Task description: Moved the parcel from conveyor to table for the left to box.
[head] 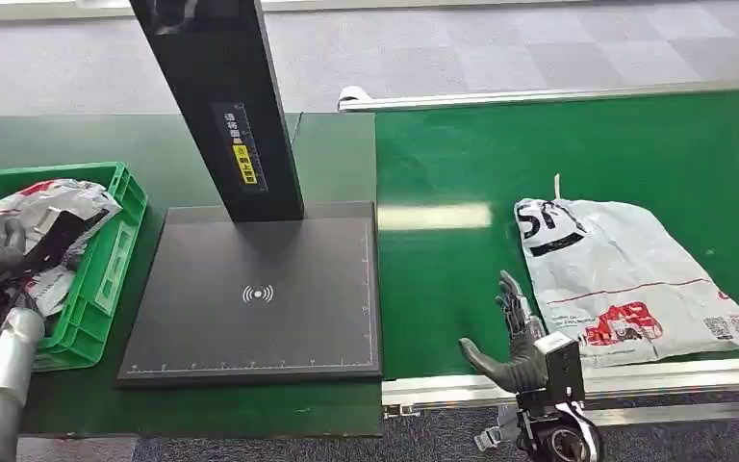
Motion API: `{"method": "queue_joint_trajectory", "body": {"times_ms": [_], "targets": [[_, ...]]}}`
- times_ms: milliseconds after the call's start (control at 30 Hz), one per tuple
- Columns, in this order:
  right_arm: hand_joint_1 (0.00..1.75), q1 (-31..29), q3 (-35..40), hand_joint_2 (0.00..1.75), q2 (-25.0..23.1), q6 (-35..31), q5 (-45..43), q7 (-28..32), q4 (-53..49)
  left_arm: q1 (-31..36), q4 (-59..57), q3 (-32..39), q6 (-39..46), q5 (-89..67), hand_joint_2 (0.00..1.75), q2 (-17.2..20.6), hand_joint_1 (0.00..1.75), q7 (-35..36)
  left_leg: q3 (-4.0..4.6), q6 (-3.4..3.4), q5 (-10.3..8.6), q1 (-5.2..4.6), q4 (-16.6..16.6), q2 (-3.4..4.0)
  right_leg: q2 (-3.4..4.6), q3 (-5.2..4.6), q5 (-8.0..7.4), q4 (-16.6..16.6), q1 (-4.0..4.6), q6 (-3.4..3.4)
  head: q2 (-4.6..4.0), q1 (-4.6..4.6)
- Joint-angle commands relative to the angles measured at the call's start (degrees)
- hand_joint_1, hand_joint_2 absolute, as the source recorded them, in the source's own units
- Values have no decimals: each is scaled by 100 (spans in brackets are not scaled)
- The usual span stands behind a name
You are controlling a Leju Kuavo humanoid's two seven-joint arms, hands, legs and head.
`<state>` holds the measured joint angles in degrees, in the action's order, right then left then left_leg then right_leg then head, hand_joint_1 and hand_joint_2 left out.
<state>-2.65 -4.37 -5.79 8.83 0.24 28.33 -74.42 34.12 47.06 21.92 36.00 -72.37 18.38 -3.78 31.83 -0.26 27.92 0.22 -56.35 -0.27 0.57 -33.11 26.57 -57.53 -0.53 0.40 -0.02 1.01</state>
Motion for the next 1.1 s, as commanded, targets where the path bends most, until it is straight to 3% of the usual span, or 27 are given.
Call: {"method": "queue_joint_trajectory", "body": {"times_ms": [33, 367, 467, 800, 833, 933, 1100], "targets": [[0, -36, -130, 175, -42, -6, 2, -28, 75, 109, -120, 195, -44, 34, 175, -225, 0, -10, -8, -2, -3, 1, 7, -8, -14, 12, 0, 9, 2, -2, 0, 0], [0, -36, -130, 175, -42, -6, 2, -28, 75, 109, -120, 195, -44, 34, 175, -225, 0, -10, -6, -2, -3, 1, 7, -8, -14, 10, 0, 7, 1, -2, 0, 2], [0, -42, -144, 175, -11, 33, -3, -15, 84, 202, -44, 332, -900, 1298, 175, -389, 0, -775, -4, -1, -3, 1, 4, -12, -18, 10, 1, 7, 2, -1, 0, 2], [0, -135, -97, 175, -66, 48, 8, -14, 186, 305, -94, -53, -1197, 1192, 175, -141, 0, -470, 0, -3, -2, 2, 0, -6, -10, 3, 0, 1, 3, -2, 0, 2], [0, -93, -126, 175, -101, 28, -3, -23, 205, 206, 297, -60, -1254, 1763, 175, -294, 0, -1004, -3, -4, -3, 3, 4, -9, -15, 8, -1, 5, 4, -3, 0, 2], [0, -103, -115, 175, -96, 14, 31, 11, 276, -186, 1210, -293, -1583, 2576, 175, -501, 0, -1313, 0, -1, -2, 3, 3, -9, -13, 5, -1, 6, 4, 0, 0, 2], [0, -156, -81, 175, -52, -14, 37, 33, 357, -847, 2748, -490, -1416, 3554, 175, -889, 0, -1712, -10, 1, -1, 1, 10, -7, -14, 18, 0, 16, 2, 2, 0, 2]]}}
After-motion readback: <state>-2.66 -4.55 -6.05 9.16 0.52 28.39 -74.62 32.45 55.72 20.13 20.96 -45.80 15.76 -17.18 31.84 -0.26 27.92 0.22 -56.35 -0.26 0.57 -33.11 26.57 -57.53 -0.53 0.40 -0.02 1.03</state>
